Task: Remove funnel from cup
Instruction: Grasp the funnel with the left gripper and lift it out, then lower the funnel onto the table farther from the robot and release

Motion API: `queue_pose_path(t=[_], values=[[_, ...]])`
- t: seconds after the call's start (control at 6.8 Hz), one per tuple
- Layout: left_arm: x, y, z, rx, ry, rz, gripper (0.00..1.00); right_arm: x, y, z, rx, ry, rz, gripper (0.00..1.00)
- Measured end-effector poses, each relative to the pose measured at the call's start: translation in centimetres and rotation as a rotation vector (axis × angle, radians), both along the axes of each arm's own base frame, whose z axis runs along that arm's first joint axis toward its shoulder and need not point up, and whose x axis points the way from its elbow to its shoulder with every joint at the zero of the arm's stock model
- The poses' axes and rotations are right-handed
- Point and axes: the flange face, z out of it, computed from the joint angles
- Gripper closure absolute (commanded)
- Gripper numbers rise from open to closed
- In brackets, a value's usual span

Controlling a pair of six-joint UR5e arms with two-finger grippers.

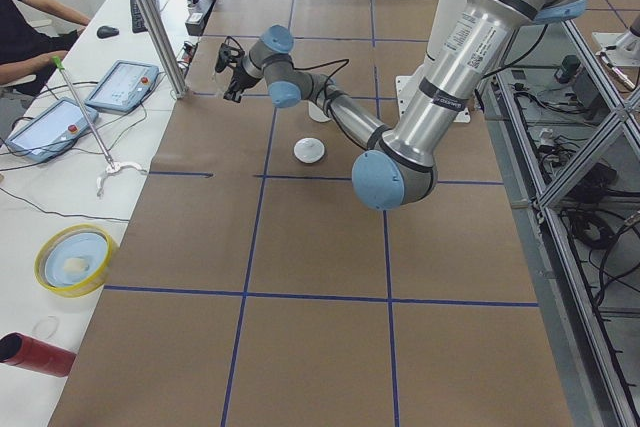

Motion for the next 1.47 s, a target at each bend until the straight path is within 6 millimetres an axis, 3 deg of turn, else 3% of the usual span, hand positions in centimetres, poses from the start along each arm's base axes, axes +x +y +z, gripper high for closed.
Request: queue_pose_path(t=[0.15,0.29,0.59,0.88,1.32,1.47], values=[[1.2,-0.9,3.5,0.05,0.016,-0.077,1.0,0.0,0.0,0.0,0.0,0.0,0.0,0.0],[3.3,-0.6,6.7,0.077,0.025,-0.131,1.0,0.0,0.0,0.0,0.0,0.0,0.0,0.0],[7.4,1.8,10.4,0.083,0.029,-0.175,1.0,0.0,0.0,0.0,0.0,0.0,0.0,0.0],[9.4,3.7,12.1,0.085,0.015,-0.187,1.0,0.0,0.0,0.0,0.0,0.0,0.0,0.0],[10.4,5.7,14.0,0.081,-0.006,-0.165,1.0,0.0,0.0,0.0,0.0,0.0,0.0,0.0],[10.7,6.3,14.5,0.08,-0.01,-0.155,0.74,0.0,0.0,0.0,0.0,0.0,0.0,0.0]])
